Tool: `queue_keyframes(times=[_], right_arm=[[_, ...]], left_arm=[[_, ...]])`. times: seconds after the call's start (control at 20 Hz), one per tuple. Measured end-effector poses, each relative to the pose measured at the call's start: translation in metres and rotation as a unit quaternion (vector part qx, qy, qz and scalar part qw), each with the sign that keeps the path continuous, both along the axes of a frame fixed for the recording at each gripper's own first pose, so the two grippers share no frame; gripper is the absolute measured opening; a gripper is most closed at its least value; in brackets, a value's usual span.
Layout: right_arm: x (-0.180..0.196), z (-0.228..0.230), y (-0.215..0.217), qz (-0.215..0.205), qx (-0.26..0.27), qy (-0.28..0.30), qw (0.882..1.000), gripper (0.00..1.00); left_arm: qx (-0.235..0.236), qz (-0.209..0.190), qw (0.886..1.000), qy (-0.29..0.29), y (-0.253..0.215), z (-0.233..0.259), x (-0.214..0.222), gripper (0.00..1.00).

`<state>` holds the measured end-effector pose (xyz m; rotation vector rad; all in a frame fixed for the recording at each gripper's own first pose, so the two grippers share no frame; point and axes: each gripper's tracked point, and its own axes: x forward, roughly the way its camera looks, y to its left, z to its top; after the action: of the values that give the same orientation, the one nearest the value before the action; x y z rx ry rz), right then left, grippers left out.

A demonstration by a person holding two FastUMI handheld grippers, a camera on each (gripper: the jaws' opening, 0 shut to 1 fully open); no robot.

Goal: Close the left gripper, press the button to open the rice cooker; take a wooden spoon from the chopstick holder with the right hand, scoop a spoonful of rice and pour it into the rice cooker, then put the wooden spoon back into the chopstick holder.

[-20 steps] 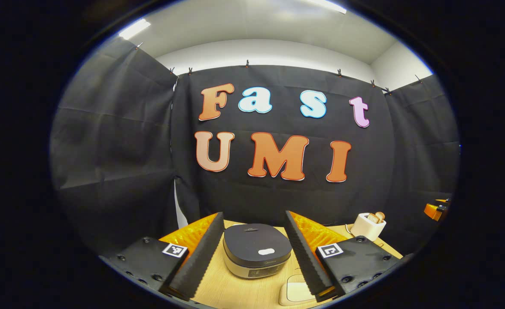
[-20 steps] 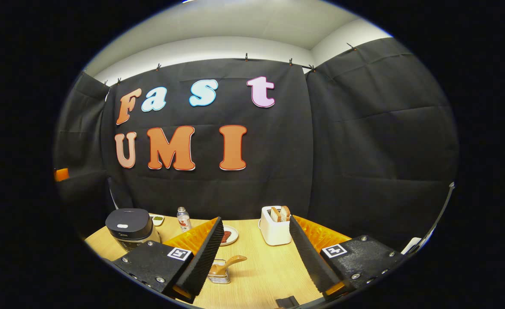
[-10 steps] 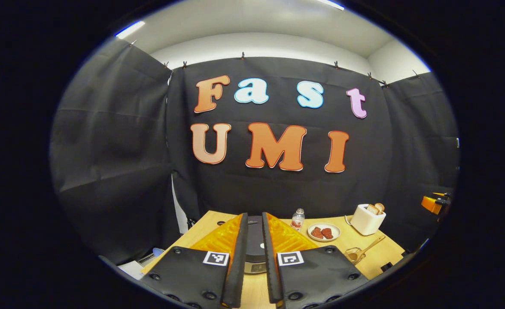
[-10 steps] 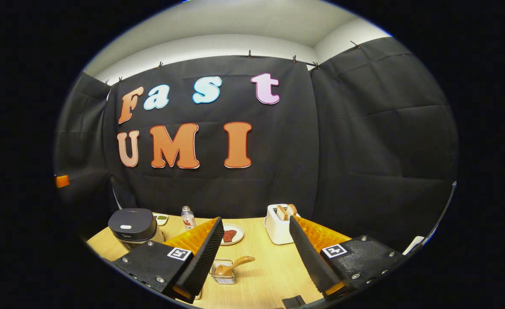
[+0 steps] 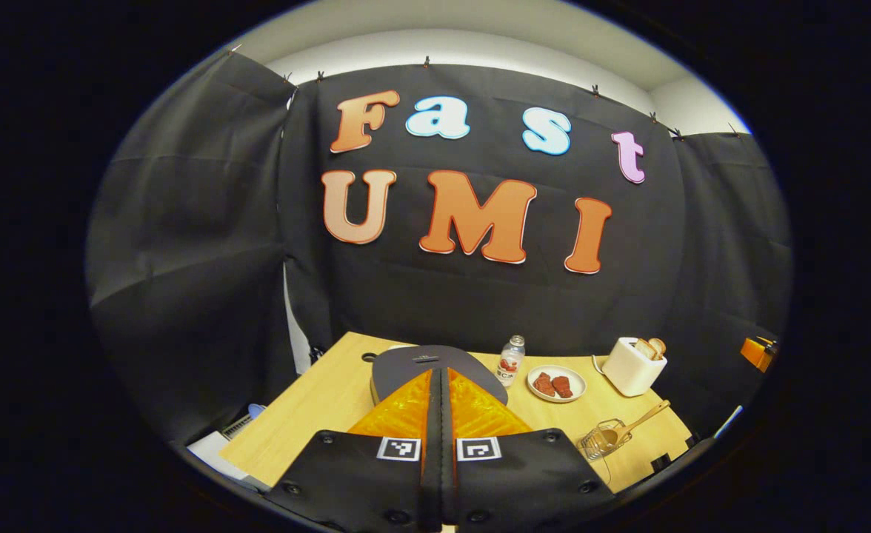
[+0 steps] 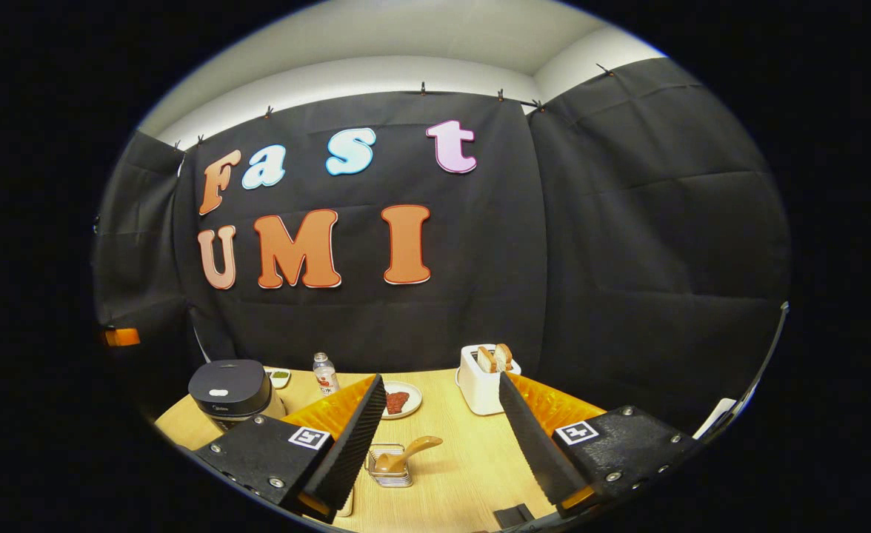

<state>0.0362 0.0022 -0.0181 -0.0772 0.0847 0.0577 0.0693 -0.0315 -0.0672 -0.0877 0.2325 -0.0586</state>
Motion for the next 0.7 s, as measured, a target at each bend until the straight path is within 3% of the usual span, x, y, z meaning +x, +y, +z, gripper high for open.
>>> queue_keyframes(times=[0.5,0.6,0.7], right_arm=[[-0.005,-0.008,-0.018,-0.034,-0.011,0.009,0.999,0.95],[-0.006,-0.009,-0.024,-0.041,-0.012,0.011,0.999,0.95],[-0.007,-0.011,-0.030,-0.047,-0.011,0.017,0.999,0.95]], left_arm=[[0.042,-0.068,0.994,0.081,-0.051,-0.089,0.079,0.04],[0.051,-0.075,0.991,0.102,-0.054,-0.106,0.092,0.01],[0.061,-0.071,0.988,0.121,-0.053,-0.123,0.099,0.04]])
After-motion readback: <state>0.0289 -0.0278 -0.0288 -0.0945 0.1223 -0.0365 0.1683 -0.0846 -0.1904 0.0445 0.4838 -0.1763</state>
